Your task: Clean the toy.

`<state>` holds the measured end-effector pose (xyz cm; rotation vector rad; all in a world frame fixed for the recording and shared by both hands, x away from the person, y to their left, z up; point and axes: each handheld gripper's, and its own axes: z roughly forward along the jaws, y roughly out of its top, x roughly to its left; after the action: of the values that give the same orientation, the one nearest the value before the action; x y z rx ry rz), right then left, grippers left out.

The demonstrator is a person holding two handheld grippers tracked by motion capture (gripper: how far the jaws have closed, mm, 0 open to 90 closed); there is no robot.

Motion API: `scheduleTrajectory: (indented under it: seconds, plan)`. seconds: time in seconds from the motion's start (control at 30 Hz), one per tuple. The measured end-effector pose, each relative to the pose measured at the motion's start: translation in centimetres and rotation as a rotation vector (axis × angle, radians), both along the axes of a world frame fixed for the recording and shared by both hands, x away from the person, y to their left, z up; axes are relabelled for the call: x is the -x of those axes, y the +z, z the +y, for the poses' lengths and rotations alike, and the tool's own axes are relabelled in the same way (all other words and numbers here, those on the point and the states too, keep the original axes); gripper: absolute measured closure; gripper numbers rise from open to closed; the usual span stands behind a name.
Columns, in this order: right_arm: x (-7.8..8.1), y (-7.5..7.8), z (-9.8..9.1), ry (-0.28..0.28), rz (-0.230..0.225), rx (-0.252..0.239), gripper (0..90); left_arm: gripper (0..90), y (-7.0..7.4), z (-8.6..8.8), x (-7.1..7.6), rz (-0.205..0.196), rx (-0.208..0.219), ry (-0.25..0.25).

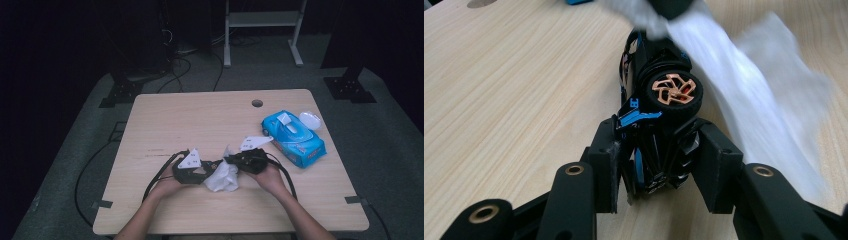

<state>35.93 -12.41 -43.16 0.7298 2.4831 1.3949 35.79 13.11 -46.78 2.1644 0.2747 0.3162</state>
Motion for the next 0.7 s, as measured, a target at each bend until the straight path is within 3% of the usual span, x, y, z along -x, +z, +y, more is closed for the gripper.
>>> scheduleTrajectory:
  seconds: [0.13, 0.33, 0.4, 0.5, 0.7]
  plan:
    - [-0.1, 0.0, -1.2, -0.037, 0.001, -0.011, 87.6, 58.0, 0.0, 0.0, 0.0, 0.002, -0.002, 0.001]
    - [0.2, -0.1, 1.3, 0.028, -0.009, -0.013, 87.6, 58.1, 0.1, 0.3, 0.0, 0.011, 0.000, 0.005]
    - [0.2, -0.1, 1.4, 0.031, -0.012, -0.003, 87.6, 58.3, 0.1, 0.4, 0.0, 0.014, -0.003, 0.005]
    - [0.1, 0.1, 0.0, -0.005, -0.030, 0.025, 87.6, 58.3, 0.1, 0.5, 0.0, 0.010, -0.003, 0.002]
    - [0.0, 0.3, -3.0, -0.084, -0.016, 0.011, 87.6, 58.3, 0.2, 0.6, 0.1, 0.011, -0.009, -0.002]
